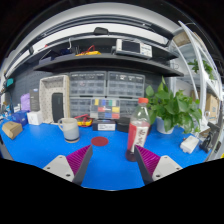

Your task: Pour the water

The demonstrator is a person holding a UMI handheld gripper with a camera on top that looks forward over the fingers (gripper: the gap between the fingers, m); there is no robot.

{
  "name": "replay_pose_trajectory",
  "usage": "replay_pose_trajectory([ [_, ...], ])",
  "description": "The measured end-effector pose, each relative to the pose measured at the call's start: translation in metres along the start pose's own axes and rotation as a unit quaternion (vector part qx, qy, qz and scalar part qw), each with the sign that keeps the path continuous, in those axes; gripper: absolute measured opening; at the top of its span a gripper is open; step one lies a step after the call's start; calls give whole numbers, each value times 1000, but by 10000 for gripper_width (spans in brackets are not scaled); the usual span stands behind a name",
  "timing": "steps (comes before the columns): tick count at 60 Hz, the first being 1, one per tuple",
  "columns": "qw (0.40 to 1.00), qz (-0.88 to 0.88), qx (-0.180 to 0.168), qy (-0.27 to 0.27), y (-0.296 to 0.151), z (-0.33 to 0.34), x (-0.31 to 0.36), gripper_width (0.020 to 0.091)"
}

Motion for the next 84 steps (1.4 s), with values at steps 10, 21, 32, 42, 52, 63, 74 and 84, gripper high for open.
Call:
replay_pose_trajectory([
  [10, 999, -1, -24, 33, 36, -14, -100, 859],
  [21, 998, 5, -51, 42, 18, -59, -129, 848],
  [32, 998, 12, -51, 30, 11, -107, -136, 848],
  [42, 998, 10, -62, 22, 6, -132, -131, 698],
  [52, 996, 16, -77, 28, 4, -138, -124, 513],
  [63, 995, 46, -81, 22, 0, -140, -118, 401],
  [74, 993, 91, -64, 26, -4, -146, -108, 400],
  [84, 969, 238, -51, 30, -19, -164, -74, 401],
])
Point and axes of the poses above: the point between the fingertips, and its own axes, seen from behind it with the camera up: x to the left, y down, z backward, against the way the camera looks, the point moved 2 cm from there along z, backward, against the way the camera looks, and after that the axes turned 2 degrees about z, right-handed, at the moved point
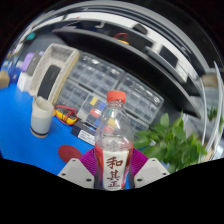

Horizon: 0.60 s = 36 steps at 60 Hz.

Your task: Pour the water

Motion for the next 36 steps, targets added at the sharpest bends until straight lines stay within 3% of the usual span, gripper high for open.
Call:
replay_pose_trajectory([
  [16, 955, 294, -27, 2, -55, -39, 45, 399],
  [36, 802, 592, -65, 39, -107, -69, 70, 398],
])
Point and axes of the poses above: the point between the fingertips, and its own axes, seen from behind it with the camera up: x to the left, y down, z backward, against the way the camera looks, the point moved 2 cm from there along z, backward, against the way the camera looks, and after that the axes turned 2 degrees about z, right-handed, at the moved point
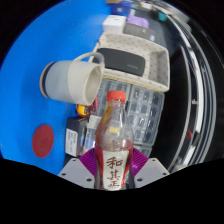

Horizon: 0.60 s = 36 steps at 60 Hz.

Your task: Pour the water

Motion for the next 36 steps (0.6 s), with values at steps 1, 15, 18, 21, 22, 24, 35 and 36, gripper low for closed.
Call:
replay_pose_trajectory([
  [1, 1000, 17, 0, 3, -1, -1, -2, 399],
  [15, 984, 172, -15, 48, -17, -11, -25, 399],
  [18, 980, 192, -21, 54, -21, -12, -28, 399],
  [21, 978, 201, -25, 59, -25, -11, -29, 399],
  [22, 977, 203, -25, 58, -26, -11, -29, 399],
  [24, 976, 208, -25, 59, -27, -11, -28, 398],
  [35, 992, 114, -24, 44, -18, -8, -25, 399],
  [36, 995, 91, -23, 40, -16, -7, -25, 398],
])
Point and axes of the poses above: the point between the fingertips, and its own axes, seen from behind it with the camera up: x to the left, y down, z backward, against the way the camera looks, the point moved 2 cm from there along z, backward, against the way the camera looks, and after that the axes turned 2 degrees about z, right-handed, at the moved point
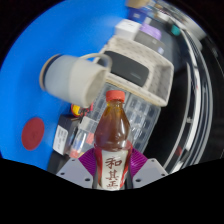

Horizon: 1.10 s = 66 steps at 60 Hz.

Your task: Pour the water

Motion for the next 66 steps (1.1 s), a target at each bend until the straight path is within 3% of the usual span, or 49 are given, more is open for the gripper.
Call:
replay_pose_trajectory([
  [9, 967, -252, 16, -36, 6, 14, 9, 403],
  [16, 908, -415, -1, -50, 15, 17, 4, 404],
  [21, 846, -531, -4, -59, 18, 20, 5, 404],
  [22, 831, -554, 11, -48, 9, 23, 8, 403],
  [25, 784, -617, -4, -65, 22, 20, 14, 405],
  [41, 580, -809, -20, -92, 19, 10, 47, 405],
  [51, 553, -827, -24, -99, -4, 12, 74, 403],
  [52, 555, -825, -24, -102, -6, 12, 79, 450],
  [54, 562, -822, -38, -84, -5, 12, 76, 408],
  [66, 561, -823, -25, -81, -3, 15, 76, 451],
])
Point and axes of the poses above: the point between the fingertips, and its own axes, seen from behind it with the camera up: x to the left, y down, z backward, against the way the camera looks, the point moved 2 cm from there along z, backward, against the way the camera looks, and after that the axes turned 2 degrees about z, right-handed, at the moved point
